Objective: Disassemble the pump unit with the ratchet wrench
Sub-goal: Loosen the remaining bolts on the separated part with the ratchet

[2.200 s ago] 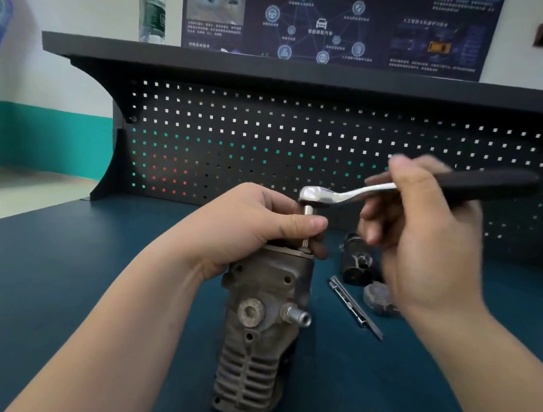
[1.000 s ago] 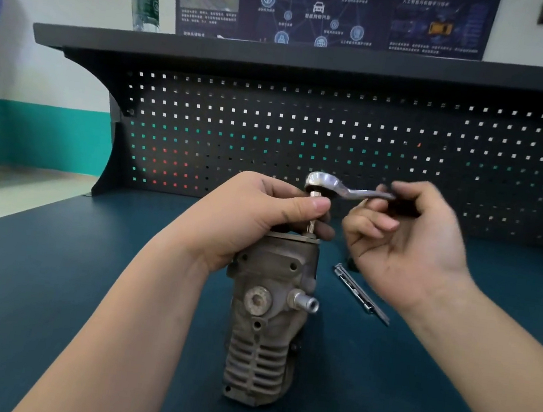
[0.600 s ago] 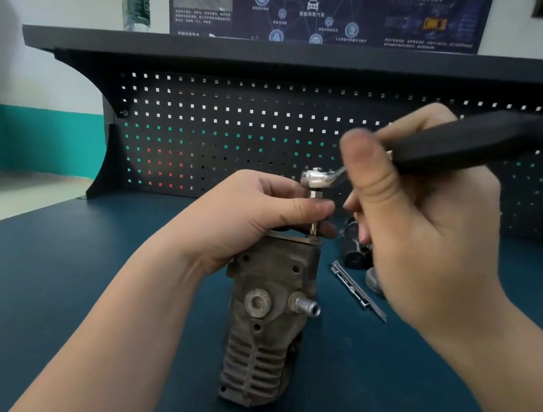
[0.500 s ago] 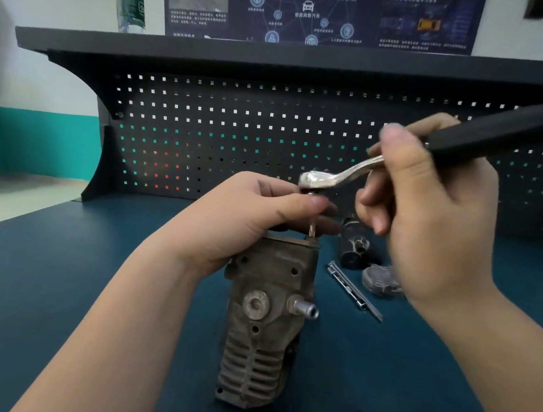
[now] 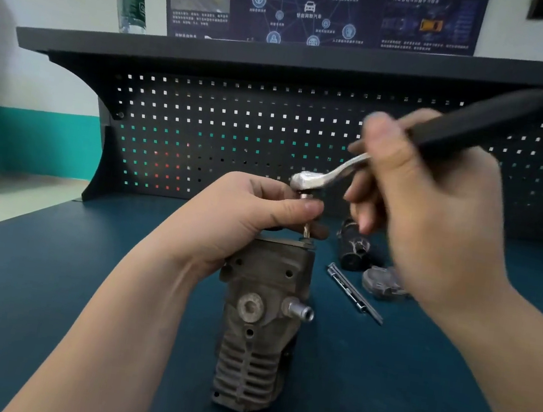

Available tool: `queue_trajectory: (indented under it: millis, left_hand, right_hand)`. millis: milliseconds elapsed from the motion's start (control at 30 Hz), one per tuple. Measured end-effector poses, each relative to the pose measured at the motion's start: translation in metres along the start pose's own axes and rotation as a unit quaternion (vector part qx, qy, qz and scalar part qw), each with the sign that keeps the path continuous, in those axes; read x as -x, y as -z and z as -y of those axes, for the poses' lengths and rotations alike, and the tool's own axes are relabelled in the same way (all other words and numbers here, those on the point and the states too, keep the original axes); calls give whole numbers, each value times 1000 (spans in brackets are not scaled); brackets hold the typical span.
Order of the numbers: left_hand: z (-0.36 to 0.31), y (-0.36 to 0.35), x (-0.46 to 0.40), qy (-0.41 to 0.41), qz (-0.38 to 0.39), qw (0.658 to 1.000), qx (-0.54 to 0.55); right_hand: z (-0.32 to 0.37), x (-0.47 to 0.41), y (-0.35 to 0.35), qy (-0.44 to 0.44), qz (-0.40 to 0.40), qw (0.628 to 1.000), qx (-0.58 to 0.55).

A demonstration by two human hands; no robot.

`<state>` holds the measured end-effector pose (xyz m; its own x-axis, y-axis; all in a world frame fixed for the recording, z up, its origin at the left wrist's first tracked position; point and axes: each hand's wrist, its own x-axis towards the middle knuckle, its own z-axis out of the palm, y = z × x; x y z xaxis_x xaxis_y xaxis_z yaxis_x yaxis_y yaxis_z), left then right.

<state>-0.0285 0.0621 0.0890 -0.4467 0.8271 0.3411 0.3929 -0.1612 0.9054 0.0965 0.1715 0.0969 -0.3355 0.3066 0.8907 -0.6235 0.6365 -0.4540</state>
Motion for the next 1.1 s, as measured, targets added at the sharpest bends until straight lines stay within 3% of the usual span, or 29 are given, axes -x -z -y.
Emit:
queue_trajectory:
  millis: [67, 133, 200, 267, 367, 467, 567, 633, 700, 733, 800, 833, 900, 967, 1033, 1100]
  left_hand:
    - [1, -2, -1, -27, 11, 999, -13]
    - [1, -5, 0, -38, 28, 999, -2]
    - [0, -7, 0, -20, 42, 999, 0]
    - [-1, -9, -1, -3, 45, 999, -30]
    - [-3, -12, -2, 3, 35, 999, -37]
    - [-2, -11, -2, 18, 26, 999, -20]
    - [-1, -8, -3, 24, 15, 999, -32]
    - [-1, -7, -3, 25, 13, 999, -26]
    - [-1, -6, -2, 26, 13, 1000, -11]
    - [-1, -5, -2, 24, 14, 1000, -6]
    - [0, -5, -2, 15, 15, 1000, -12]
    - [0, -6, -3, 8, 17, 1000, -20]
    - [1, -7, -4, -6, 19, 999, -33]
    - [1, -10, -4, -13, 22, 999, -44]
    - [0, -11, -4, -6, 32, 998, -59]
    - [-1, -13, -4, 1, 46, 997, -68]
  right_hand:
    - [7, 7, 1, 176, 43, 955, 234]
    - [5, 9, 1, 185, 29, 950, 250]
    - [-1, 4, 3, 69, -10, 993, 94]
    - [-8, 0, 5, -37, -56, 993, -99]
    - [-19, -5, 5, -148, -97, 946, -273]
    - [-29, -6, 3, -270, -133, 867, -396]
    - [-37, -2, 2, -381, -172, 780, -466]
    - [-40, -1, 1, -417, -175, 761, -465]
    - [-37, -3, 1, -389, -151, 808, -416]
    - [-32, -5, 2, -343, -132, 855, -367]
    - [-16, -6, 4, -146, -79, 971, -174]
    - [-8, -4, 3, -17, -48, 998, -33]
    - [0, -1, 3, 147, -17, 973, 178]
    - [0, -1, 4, 122, -24, 981, 151]
    - [-8, -4, 5, -1, -67, 997, -33]
    - [-17, -3, 5, -118, -138, 963, -202]
